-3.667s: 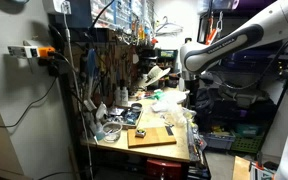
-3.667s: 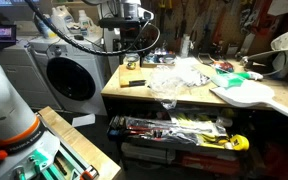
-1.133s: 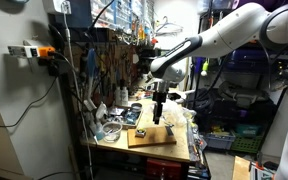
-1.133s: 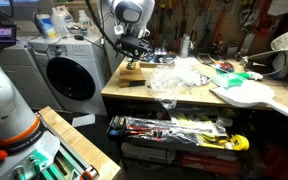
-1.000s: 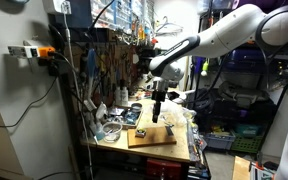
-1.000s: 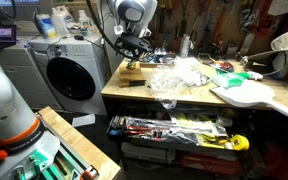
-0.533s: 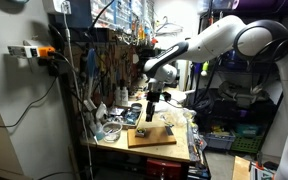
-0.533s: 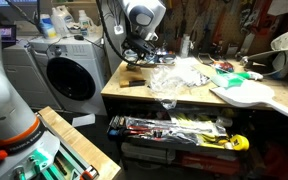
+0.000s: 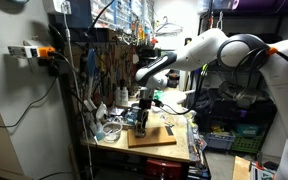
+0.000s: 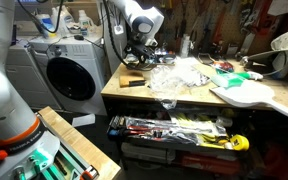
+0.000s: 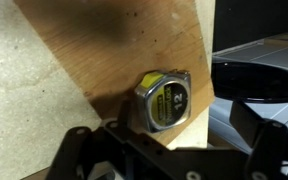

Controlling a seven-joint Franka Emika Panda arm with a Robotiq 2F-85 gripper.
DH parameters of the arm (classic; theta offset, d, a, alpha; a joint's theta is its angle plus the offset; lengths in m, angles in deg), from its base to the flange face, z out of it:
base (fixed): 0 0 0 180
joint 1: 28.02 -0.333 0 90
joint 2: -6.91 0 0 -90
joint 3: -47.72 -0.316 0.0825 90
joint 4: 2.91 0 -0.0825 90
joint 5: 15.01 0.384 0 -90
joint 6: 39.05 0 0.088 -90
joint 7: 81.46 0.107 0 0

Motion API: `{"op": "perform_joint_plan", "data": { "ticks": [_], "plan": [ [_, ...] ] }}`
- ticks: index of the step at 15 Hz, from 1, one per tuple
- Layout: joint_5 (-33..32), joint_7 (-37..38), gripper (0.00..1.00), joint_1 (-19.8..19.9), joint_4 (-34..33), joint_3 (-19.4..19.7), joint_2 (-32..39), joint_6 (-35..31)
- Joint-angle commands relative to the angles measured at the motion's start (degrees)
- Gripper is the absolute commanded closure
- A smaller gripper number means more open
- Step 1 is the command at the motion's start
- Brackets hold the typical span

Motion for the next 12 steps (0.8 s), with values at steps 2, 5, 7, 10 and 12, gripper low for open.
{"op": "perform_joint_plan", "data": {
  "ticks": [2,5,7,10,12],
  "plan": [
    [-3.07,1.84,0.0,1.55,-3.66,-1.83,3.9,-1.54],
    [-4.23,2.28,0.0,1.89,-5.16,-2.43,5.32,0.38],
    [-5.0,2.63,0.0,2.04,-5.85,-2.82,5.76,1.06],
    [-6.1,2.98,0.0,1.98,-6.65,-3.36,6.23,1.99],
    [-7.41,3.43,0.0,1.53,-7.0,-3.53,6.37,2.38]
  ]
}}
